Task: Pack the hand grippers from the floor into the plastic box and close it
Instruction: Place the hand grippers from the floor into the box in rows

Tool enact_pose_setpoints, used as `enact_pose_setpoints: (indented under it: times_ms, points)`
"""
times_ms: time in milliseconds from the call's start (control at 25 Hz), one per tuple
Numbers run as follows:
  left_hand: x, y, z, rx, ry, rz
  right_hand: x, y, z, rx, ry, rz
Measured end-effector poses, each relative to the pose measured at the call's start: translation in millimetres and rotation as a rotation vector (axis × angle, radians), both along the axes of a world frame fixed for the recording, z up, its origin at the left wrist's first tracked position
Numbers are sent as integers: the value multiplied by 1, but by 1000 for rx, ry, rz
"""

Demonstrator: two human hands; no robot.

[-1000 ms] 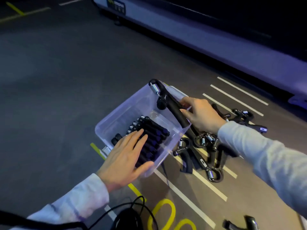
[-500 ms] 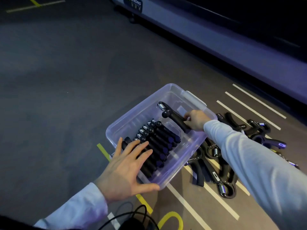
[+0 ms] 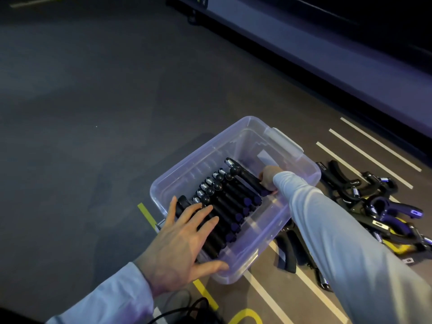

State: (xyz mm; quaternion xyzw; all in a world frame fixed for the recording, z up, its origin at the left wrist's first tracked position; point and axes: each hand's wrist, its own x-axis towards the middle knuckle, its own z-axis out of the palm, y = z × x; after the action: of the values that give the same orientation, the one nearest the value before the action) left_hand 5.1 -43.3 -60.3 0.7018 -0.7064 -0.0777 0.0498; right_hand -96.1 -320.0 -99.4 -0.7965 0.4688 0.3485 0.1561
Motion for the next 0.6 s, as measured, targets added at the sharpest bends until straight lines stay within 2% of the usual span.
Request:
enact_pose_setpoints:
  times_ms: [80,200,400,600]
  points:
    - [1,0,-3,3,-14,-2,-2,-4,-10,10,-16,70]
    - [0,0,-2,6,-23,-7,1,-2,-21,44,-27,-18]
    - [0,-3,-1,9,-29,-8,6,0,-27,-71,13,41]
    - [0,-3,-3,6,-33,-6,7,-1,-26,-76,-96,95]
